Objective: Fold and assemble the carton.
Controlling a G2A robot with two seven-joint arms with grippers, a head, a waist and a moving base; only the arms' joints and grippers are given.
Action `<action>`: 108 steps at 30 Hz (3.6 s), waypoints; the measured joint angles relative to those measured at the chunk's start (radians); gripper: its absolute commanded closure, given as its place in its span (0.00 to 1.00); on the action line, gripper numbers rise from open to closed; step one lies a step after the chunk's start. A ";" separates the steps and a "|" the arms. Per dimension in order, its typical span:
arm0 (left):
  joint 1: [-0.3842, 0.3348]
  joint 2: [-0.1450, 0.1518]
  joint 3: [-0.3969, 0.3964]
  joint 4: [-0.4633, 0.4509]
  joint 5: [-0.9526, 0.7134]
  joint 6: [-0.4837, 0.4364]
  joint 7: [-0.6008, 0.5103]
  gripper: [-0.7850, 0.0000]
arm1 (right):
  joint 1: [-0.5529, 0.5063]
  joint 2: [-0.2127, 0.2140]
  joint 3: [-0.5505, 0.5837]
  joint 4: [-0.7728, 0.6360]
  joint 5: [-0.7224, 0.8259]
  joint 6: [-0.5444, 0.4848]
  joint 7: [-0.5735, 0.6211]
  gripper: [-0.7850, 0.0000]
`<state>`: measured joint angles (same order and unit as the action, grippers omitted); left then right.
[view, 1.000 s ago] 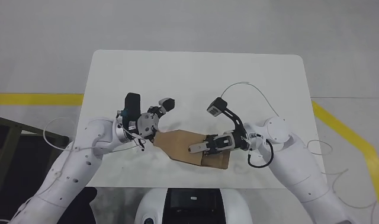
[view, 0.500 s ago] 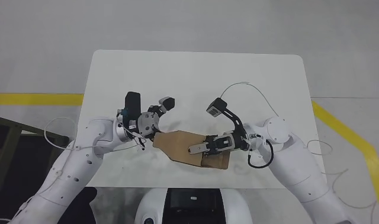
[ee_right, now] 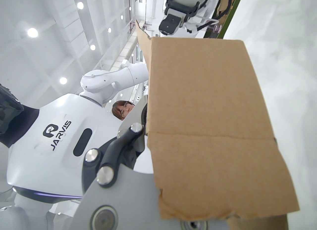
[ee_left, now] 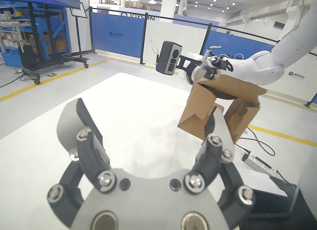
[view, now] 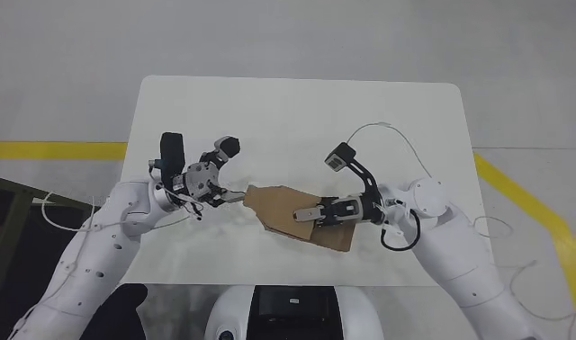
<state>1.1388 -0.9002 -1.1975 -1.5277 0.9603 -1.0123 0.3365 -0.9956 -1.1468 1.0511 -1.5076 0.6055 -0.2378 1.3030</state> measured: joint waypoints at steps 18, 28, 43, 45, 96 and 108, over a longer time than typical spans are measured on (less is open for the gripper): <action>0.020 0.013 0.062 -0.064 -0.032 0.000 -0.084 0.00 | -0.010 -0.002 -0.003 -0.022 -0.013 0.015 -0.066 1.00; -0.017 0.009 0.099 -0.064 -0.040 0.000 -0.091 0.00 | -0.004 -0.009 -0.030 -0.035 -0.004 0.012 -0.063 1.00; -0.019 0.016 0.085 -0.047 -0.024 0.000 -0.072 0.00 | -0.003 -0.009 -0.025 -0.023 -0.012 0.010 -0.063 1.00; -0.011 0.019 0.061 -0.032 -0.015 0.000 -0.067 0.00 | -0.004 -0.007 -0.018 -0.012 -0.031 0.013 -0.063 1.00; 0.024 0.053 -0.033 -0.091 0.172 0.000 -0.111 0.00 | -0.015 0.012 -0.028 -0.072 -0.139 0.101 -0.065 1.00; -0.002 0.047 -0.036 -0.081 0.141 0.012 -0.110 0.00 | -0.018 0.013 -0.036 -0.086 -0.130 0.100 -0.055 1.00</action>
<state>1.1372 -0.8533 -1.2334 -1.6089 1.1016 -1.0008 0.2263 -1.0141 -1.1340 1.0155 -1.5941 0.4754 -0.1378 1.2482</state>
